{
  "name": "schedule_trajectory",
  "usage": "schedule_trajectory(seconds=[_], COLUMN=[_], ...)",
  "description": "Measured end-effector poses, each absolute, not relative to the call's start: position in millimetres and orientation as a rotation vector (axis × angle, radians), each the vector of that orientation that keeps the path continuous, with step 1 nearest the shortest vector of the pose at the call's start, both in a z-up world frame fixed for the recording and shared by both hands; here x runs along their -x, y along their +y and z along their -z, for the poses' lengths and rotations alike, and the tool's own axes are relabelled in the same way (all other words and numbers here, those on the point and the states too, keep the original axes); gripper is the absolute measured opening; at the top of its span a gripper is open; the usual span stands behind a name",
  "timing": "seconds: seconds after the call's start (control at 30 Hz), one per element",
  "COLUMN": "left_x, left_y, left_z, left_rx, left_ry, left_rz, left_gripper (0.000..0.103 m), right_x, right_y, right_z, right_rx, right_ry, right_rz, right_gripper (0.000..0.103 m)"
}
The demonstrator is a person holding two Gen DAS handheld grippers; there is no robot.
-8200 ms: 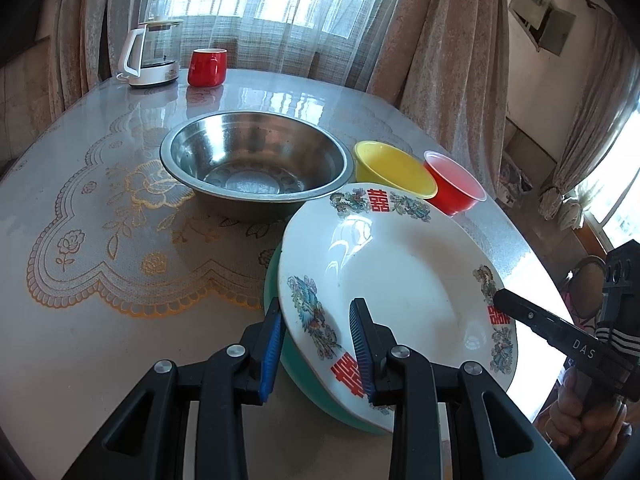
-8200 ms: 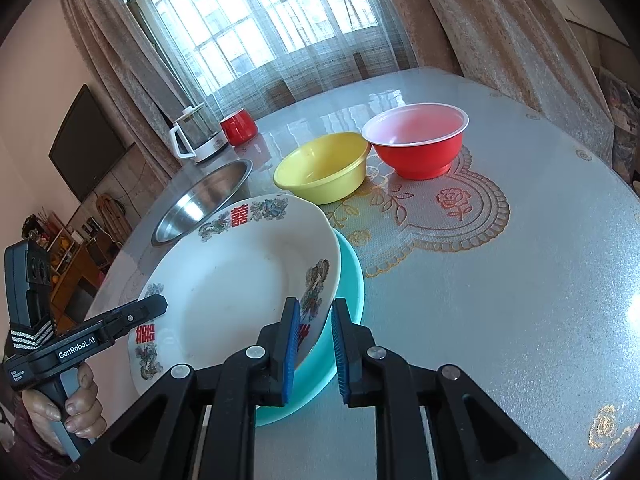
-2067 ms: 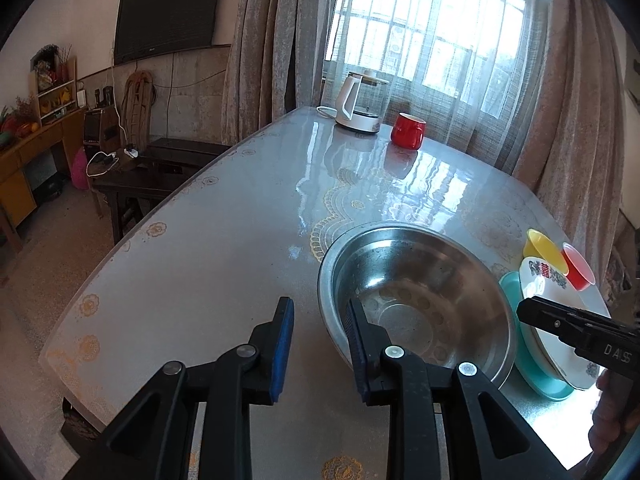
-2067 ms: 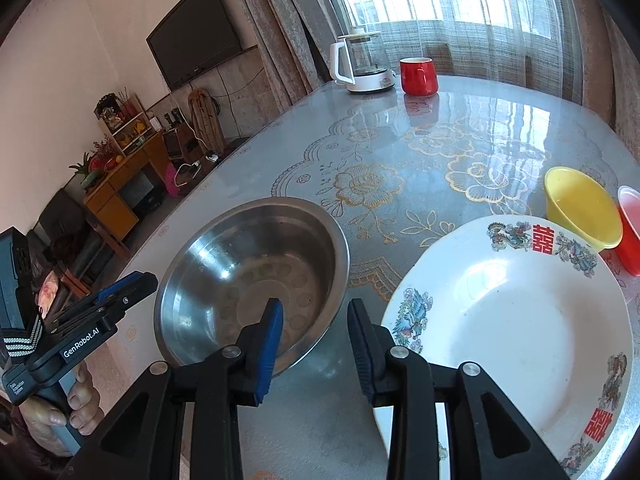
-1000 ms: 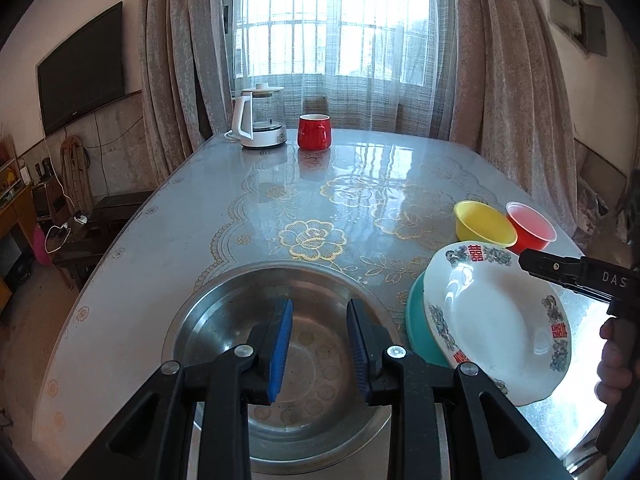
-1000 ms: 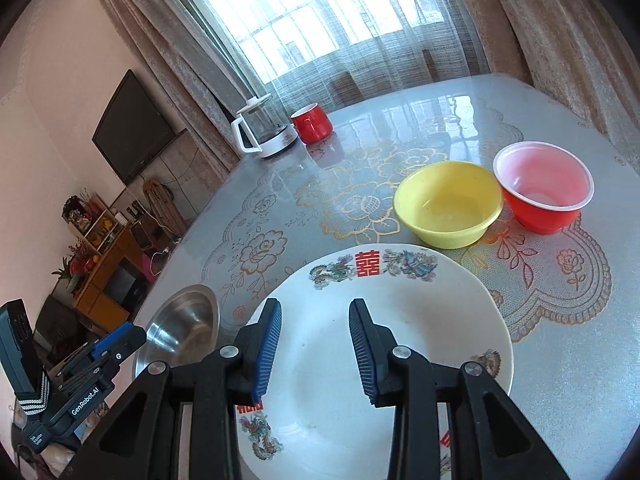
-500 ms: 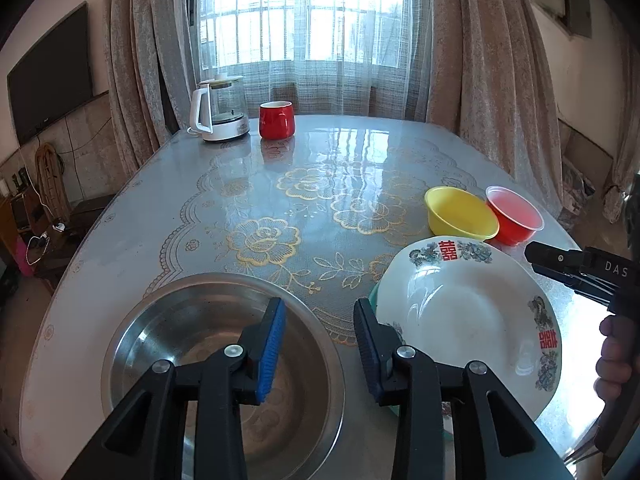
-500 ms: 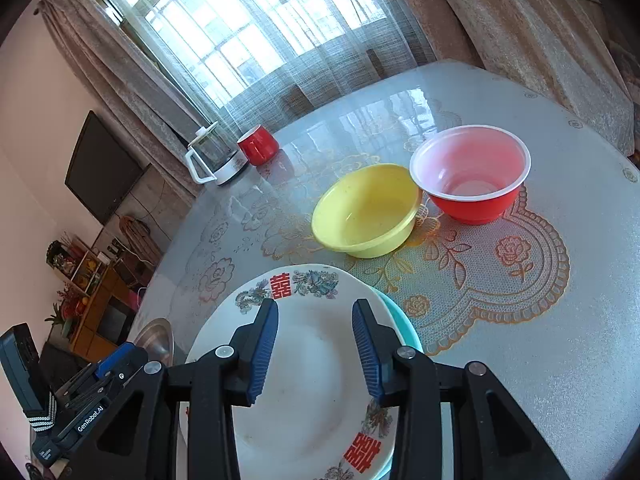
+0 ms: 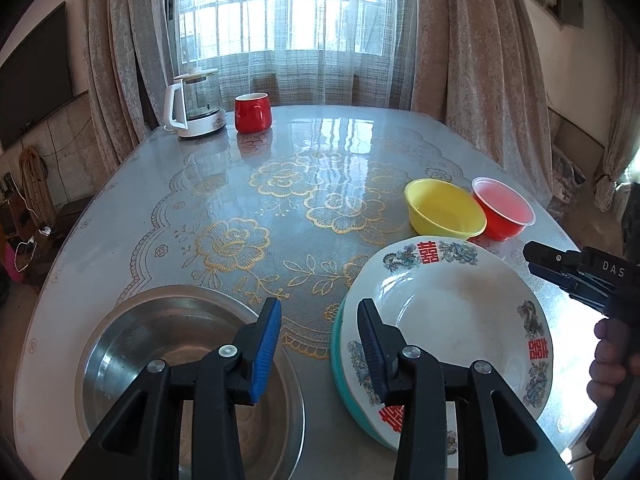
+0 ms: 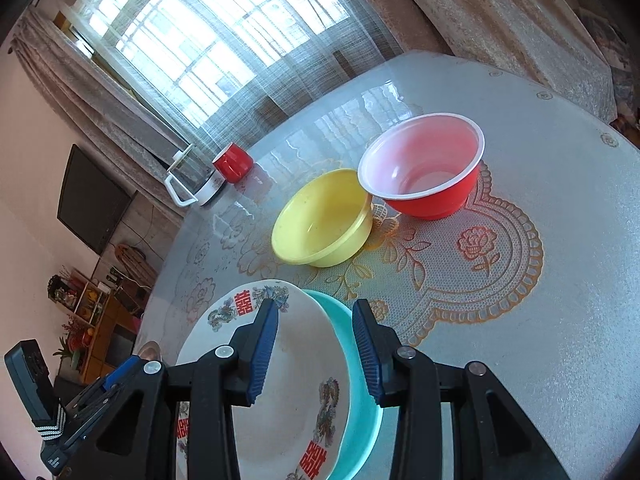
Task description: Organize plates and bowls
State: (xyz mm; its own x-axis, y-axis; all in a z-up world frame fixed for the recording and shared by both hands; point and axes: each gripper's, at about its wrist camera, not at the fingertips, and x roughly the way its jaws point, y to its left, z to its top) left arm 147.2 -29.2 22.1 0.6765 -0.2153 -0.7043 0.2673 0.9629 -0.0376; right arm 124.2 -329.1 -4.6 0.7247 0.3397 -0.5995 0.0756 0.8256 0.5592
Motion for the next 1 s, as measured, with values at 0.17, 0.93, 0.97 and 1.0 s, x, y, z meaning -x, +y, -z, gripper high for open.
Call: schedule_trajectory(seconds=[0.17, 0.93, 0.97, 1.0], left_x=[-164.9, -273.0, -278.6, -284.5], left_y=[-37.9, -121.8, -127.2, -131.7], left_z=[-22.4, -22.8, -20.2, -16.8], left_rx=[-0.040, 0.113, 0.113, 0.112], left_ry=[0.830, 0.953, 0.961, 0.973], left_rz=[0.294, 0.420, 0.431, 0.430], left_gripper=[0.040, 0.033, 0.033, 0.033], right_x=[-130.3, -203.6, -206.0, -208.5], right_y=[-332.9, -349.2, -349.4, -349.3], right_z=[2.5, 21.6, 23.0, 24.1], right_rx=[-0.600, -0.631, -0.632, -0.631], right_ry=[0.756, 0.868, 0.873, 0.877], right_rz=[-0.149, -0.081, -0.077, -0.075], right_gripper=[0.039, 0.029, 0.029, 0.029])
